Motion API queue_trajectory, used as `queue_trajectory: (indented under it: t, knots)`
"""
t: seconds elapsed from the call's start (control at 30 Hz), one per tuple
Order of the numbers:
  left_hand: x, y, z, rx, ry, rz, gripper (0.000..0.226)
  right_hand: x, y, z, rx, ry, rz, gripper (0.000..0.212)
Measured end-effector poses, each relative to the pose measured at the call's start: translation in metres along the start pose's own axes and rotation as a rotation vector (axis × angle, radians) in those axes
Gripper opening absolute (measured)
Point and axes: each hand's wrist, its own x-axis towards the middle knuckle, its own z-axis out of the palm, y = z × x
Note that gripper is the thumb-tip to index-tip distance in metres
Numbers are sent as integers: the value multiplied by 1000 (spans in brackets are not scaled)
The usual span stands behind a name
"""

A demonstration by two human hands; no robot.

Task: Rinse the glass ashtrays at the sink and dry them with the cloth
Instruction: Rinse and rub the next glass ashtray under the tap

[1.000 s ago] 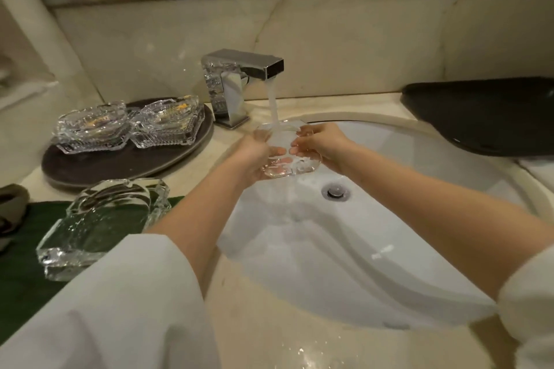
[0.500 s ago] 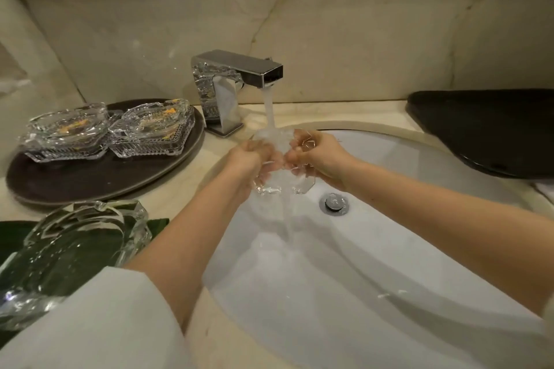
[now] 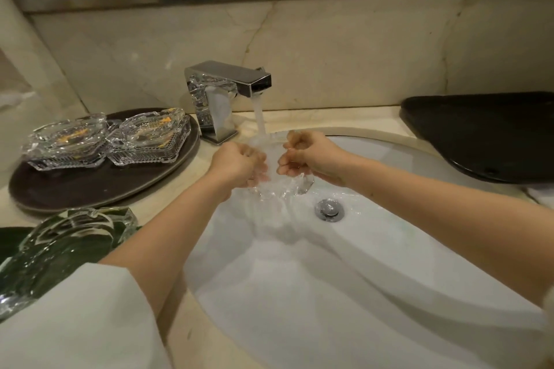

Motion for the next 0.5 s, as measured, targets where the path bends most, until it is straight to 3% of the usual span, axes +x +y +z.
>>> queue_trajectory:
  t: [0.13, 0.2, 0.33, 0.5]
  knots:
    - [2, 0, -1, -56, -11, -35, 14, 1, -2, 0, 31, -12, -5, 34]
    - [1, 0, -3, -92, -35, -51, 11, 2, 0, 3, 29, 74, -11, 26]
    - [-4, 5, -3, -141, -66, -79, 30, 3, 0, 13, 55, 202, 7, 9]
    - [-8, 9, -6, -144, -67, -82, 26, -7, -7, 10, -124, 72, 150, 22]
